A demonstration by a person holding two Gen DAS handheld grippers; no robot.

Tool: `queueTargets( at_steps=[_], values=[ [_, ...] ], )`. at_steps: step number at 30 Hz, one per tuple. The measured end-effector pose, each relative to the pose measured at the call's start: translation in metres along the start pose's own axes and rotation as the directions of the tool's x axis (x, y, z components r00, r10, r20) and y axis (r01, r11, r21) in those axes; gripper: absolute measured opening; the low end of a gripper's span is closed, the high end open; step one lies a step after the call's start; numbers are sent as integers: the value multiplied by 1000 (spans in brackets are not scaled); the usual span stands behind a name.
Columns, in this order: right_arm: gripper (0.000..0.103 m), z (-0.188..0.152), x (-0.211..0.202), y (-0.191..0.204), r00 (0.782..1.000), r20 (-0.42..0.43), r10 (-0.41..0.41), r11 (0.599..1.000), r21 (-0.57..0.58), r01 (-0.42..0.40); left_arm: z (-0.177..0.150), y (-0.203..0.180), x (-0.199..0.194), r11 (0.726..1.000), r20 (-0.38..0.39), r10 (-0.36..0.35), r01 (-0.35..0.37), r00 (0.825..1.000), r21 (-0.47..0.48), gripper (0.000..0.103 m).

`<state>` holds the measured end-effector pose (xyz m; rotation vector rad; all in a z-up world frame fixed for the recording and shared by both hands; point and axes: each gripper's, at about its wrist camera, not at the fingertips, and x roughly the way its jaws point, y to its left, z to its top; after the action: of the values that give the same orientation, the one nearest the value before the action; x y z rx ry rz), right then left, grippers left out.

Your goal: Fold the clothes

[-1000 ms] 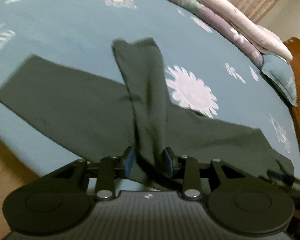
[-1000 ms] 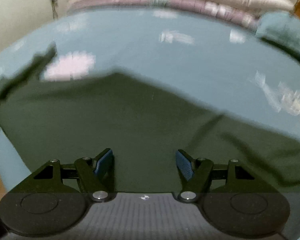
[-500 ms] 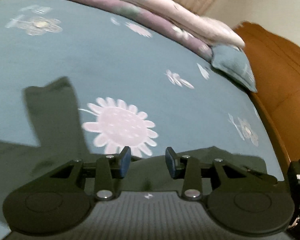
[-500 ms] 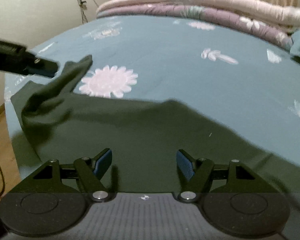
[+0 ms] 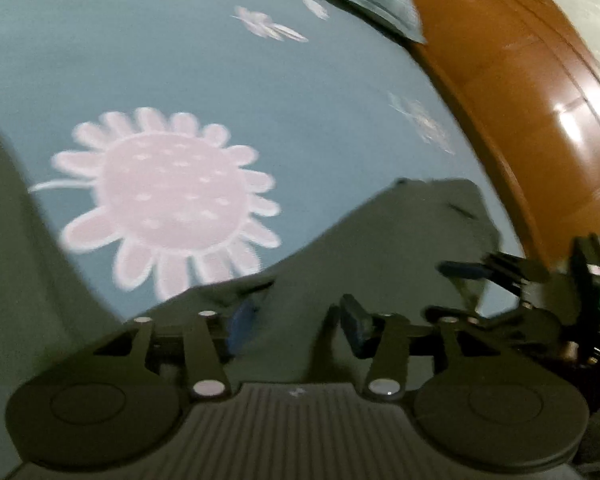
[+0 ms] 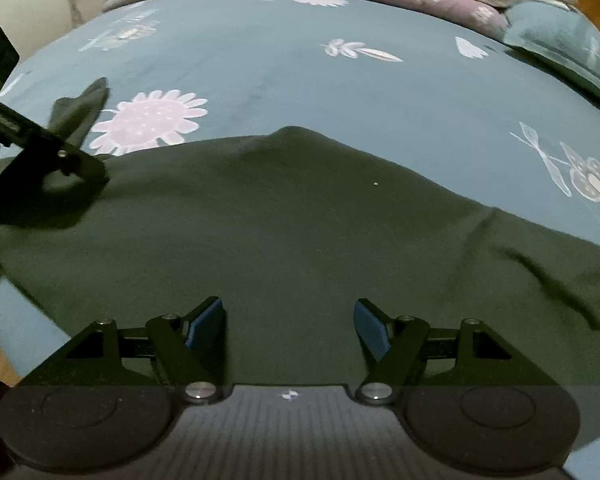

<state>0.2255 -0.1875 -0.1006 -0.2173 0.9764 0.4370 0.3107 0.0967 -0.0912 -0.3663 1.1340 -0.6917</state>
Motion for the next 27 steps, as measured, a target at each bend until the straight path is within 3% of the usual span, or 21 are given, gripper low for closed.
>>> queueTargets(
  at_steps=[3,6,9,13,15,19,24,25,27],
  values=[
    [78,5,2,6,999,-15,-35,999,16,35,20,5,15,993,-53,-114,114,992,-4,56],
    [78,8,2,10,998,-23,-54,998,24,54,37,8,35,968,-59,-246,243,967,-56,58],
    [78,11,2,13,997,-30,-69,997,33,70,48,13,54,951,-25,-294,290,955,-106,58],
    [78,11,1,13,995,-37,-91,994,54,93,60,9,67,917,-22,-385,380,923,-125,58],
    [78,9,-1,13,994,-39,-104,992,60,107,64,2,73,909,-50,-411,405,910,-95,60],
    [78,8,-3,12,992,-37,-117,990,79,120,74,-16,91,922,-131,-385,386,913,-19,61],
    [78,4,-9,14,990,-31,-135,985,101,137,96,-34,118,892,-210,-443,452,872,-4,65],
    [78,3,-10,15,990,-30,-138,985,103,141,101,-37,124,893,-213,-442,451,872,-5,65],
    [78,2,-13,17,989,-26,-147,983,107,149,110,-36,129,910,-172,-408,414,897,-2,65]
  ],
)
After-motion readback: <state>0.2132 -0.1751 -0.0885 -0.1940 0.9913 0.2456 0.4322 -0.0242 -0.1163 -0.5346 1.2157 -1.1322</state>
